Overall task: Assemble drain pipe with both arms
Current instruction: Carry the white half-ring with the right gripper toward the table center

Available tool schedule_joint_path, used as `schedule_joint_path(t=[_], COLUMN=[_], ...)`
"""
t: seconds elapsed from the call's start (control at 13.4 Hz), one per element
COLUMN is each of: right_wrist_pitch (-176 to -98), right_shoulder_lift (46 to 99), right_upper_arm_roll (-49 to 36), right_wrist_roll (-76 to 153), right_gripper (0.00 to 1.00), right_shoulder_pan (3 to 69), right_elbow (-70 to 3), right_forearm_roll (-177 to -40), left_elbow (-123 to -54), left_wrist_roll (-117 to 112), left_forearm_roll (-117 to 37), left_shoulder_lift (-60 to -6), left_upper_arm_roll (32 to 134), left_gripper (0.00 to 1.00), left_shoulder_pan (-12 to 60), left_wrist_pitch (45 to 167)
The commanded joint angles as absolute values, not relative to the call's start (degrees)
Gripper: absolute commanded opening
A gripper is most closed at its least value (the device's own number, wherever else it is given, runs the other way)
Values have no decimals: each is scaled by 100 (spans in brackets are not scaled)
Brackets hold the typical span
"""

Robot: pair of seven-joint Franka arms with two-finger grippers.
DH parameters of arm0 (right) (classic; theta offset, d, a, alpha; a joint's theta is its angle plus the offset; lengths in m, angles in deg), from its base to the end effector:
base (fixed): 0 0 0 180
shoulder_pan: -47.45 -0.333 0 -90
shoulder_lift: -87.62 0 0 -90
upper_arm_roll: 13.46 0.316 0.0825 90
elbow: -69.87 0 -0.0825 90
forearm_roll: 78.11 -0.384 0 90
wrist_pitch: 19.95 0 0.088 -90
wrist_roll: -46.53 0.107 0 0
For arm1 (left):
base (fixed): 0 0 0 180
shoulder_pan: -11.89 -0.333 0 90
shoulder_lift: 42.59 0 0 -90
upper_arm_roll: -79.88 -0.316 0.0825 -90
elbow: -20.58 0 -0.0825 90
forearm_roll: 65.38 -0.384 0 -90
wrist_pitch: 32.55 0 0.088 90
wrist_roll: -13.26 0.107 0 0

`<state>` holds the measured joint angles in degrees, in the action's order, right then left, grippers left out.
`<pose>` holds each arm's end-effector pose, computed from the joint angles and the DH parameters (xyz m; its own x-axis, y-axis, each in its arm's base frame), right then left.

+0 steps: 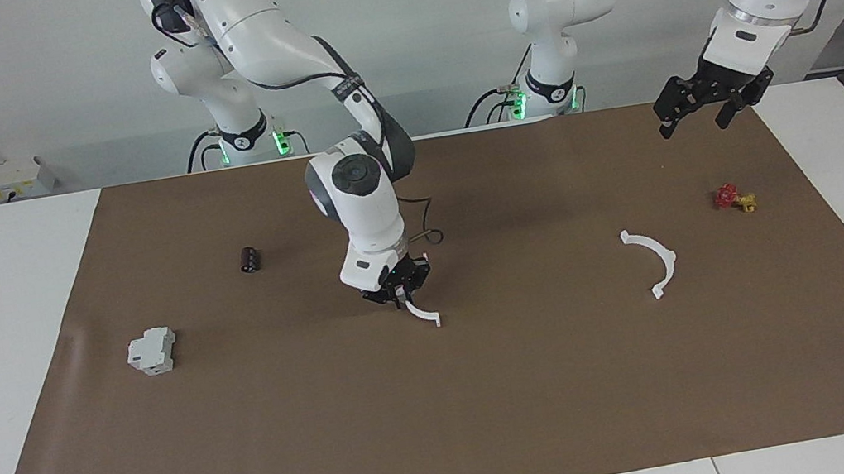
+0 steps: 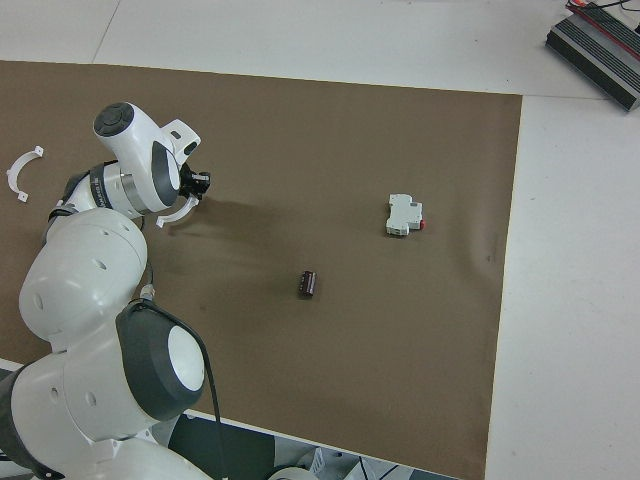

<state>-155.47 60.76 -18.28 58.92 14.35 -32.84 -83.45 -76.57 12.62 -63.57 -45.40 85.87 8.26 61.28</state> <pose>0.5816 0.3196 0.3003 0.9709 0.2198 0.0954 0.2257 -0.9726 -0.0557 0.5425 -0.0268 0.5980 0.9996 -0.0277 -0.0095 -0.0275 -0.9993 0.0263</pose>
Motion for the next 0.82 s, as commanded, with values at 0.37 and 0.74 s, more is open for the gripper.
schedule_joint_path(t=[0.37,0.74], right_wrist_pitch=[-15732,-15066], right_shoulder_lift=[6117,6853], right_upper_arm_roll=[-1838,-2005], right_wrist_roll=[5963,6015], right_gripper=[100,100], right_shoulder_pan=[1282,1737], right_elbow=[-3446,-3376], right_forearm_roll=[-8224,-8233], left_elbow=[-9093,-9911], left_wrist_roll=[1335,1326], left_forearm_roll=[-6336,-6336], left_shoulder_lift=[-5199,-5068], left_upper_arm_roll=[8542,8542], left_gripper=[100,100], left_shoulder_pan=[662,653], left_wrist_pitch=[7430,8598])
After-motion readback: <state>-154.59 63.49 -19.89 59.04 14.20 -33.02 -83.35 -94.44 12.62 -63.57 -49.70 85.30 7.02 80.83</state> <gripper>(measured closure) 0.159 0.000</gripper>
